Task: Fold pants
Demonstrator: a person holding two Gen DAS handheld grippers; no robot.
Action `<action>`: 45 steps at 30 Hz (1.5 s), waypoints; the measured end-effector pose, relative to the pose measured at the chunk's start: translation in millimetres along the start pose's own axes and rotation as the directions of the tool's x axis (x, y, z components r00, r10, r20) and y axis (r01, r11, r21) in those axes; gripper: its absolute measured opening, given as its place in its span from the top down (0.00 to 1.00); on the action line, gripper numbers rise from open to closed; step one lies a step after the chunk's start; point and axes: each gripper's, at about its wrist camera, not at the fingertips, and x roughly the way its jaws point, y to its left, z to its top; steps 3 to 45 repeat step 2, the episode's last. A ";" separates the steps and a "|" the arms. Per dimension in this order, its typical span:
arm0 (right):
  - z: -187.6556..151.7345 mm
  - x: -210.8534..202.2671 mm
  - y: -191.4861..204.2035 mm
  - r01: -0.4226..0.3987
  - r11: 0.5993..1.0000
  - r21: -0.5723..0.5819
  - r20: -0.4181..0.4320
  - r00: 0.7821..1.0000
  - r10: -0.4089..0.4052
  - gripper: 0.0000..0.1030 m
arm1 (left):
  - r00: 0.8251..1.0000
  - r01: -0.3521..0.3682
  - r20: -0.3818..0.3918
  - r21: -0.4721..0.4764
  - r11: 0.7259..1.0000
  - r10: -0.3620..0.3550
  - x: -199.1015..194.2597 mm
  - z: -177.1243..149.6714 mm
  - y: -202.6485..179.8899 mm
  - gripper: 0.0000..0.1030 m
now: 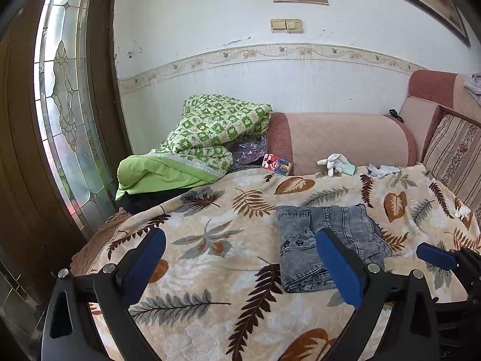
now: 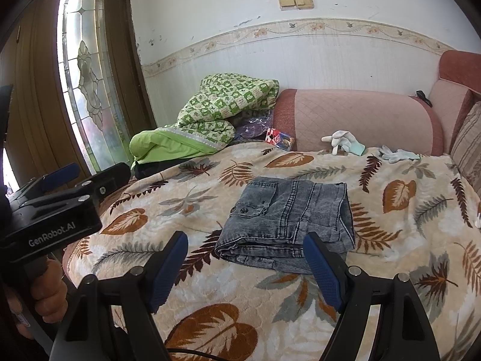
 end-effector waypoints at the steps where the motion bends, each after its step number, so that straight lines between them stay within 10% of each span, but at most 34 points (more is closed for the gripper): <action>1: -0.1 0.2 0.5 0.000 1.000 -0.002 0.001 1.000 0.000 0.21 | 1.000 -0.001 -0.006 0.000 1.000 0.001 1.2 -0.7 0.7 0.03; 45: -0.3 0.4 0.7 0.001 1.000 -0.004 0.000 1.000 -0.001 0.21 | 1.000 -0.001 -0.015 0.000 1.000 0.001 4.2 -1.9 0.7 0.03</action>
